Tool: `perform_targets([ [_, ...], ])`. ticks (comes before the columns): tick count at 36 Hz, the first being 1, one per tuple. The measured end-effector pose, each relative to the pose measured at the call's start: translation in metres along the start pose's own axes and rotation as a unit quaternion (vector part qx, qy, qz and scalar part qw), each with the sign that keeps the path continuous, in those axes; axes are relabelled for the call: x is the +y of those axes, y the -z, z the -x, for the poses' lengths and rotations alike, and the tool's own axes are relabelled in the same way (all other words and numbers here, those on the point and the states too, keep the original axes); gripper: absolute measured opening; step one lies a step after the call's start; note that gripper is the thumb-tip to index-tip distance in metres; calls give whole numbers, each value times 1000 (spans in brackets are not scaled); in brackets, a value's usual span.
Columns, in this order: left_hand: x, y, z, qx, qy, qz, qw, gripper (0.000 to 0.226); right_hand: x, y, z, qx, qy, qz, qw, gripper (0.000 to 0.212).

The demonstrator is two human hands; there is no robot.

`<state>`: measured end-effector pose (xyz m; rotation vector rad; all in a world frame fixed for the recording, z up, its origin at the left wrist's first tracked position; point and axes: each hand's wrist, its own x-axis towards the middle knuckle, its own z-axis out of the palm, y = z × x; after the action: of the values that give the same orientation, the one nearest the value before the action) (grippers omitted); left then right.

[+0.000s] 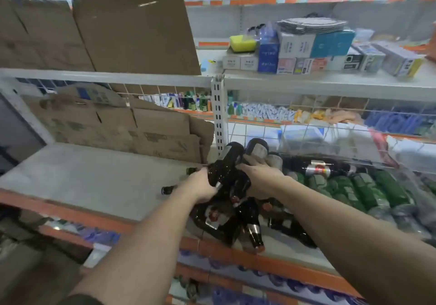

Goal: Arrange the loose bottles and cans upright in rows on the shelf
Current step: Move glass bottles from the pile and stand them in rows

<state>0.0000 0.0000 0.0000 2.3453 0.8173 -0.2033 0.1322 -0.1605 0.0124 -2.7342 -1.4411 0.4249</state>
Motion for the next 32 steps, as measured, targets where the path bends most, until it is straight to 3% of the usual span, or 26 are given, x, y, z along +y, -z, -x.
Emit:
perform_targets([
  [6,-18,-22,-18,-21,-7,-12,1000,52,4,-31,-28,26,4,94,995,80],
  [12,-22,-29,-29,-4,-15,27,1000,71,23,-18,-43,30,-5,145,989,91],
  [21,-21,-37,-34,28,-9,85,996,62,18,-13,-58,-1,7,265,964,104],
  [24,-26,-34,-34,48,-6,103,993,57,13,-21,-55,23,4,287,958,100],
  [29,-32,-19,-30,90,-12,171,981,35,17,-24,-47,68,25,268,961,83],
  [32,-31,-9,-31,128,-25,229,965,39,24,-22,-44,78,21,183,980,86],
])
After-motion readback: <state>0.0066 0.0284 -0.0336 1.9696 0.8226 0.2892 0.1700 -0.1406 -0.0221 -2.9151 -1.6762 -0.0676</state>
